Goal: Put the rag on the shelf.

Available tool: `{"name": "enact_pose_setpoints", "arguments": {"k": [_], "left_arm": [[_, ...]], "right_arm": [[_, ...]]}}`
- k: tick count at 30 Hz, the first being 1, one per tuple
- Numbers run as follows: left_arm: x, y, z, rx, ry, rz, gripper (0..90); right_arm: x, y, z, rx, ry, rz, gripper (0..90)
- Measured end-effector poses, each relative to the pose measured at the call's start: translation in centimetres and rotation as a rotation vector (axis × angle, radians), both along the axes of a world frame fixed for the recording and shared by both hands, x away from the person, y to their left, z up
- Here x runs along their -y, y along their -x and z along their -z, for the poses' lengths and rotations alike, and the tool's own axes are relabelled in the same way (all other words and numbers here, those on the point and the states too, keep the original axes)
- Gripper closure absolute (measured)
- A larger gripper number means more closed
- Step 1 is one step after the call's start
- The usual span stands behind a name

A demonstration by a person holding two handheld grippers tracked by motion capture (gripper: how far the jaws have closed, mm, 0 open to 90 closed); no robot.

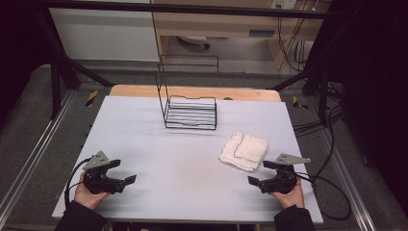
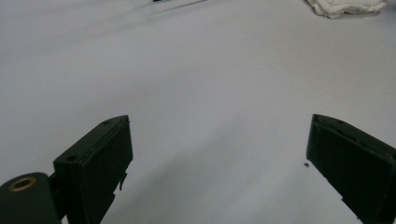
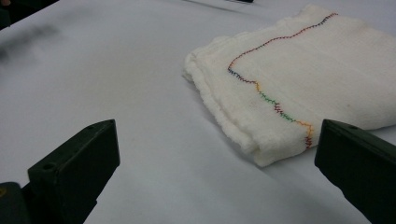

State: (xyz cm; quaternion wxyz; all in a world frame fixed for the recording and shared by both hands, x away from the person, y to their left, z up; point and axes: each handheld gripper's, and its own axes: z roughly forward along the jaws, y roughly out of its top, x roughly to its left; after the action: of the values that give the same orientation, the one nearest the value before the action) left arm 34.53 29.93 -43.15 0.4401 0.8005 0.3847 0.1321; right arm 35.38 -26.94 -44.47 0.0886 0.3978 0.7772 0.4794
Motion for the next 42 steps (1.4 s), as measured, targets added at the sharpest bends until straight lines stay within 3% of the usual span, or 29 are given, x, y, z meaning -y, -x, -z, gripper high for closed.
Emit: {"name": "enact_pose_setpoints", "arguments": {"k": [17,20,25,28,33,36,41,42], "left_arm": [[1.5,-0.2,0.0,0.001,-0.008,0.002,7.0],[1.7,-0.2,0.0,0.004,-0.008,0.005,7.0],[2.2,-0.5,0.0,0.003,-0.01,0.008,7.0],[2.5,-0.5,0.0,0.002,-0.019,0.014,7.0],[2.7,-0.5,0.0,0.004,-0.025,0.017,7.0],[2.8,-0.4,0.0,0.006,-0.023,0.015,7.1],[2.8,-0.4,-0.1,0.008,-0.024,0.015,7.2],[2.9,-0.4,0.0,0.008,-0.025,0.016,7.3]], "right_arm": [[-0.1,-0.3,0.1,-0.017,0.029,0.05,2.9],[-0.1,-0.4,0.0,-0.021,0.028,0.07,7.1],[-0.2,-0.9,0.1,-0.051,0.062,0.155,12.6],[-0.3,-1.3,0.3,-0.056,0.075,0.179,18.6],[-0.5,-1.7,0.4,-0.069,0.056,0.201,28.3],[-0.5,-1.8,0.5,-0.064,0.076,0.232,39.8],[-0.8,-1.8,0.7,-0.076,0.069,0.263,46.2],[-0.8,-1.9,0.9,-0.068,0.089,0.269,48.5]]}}
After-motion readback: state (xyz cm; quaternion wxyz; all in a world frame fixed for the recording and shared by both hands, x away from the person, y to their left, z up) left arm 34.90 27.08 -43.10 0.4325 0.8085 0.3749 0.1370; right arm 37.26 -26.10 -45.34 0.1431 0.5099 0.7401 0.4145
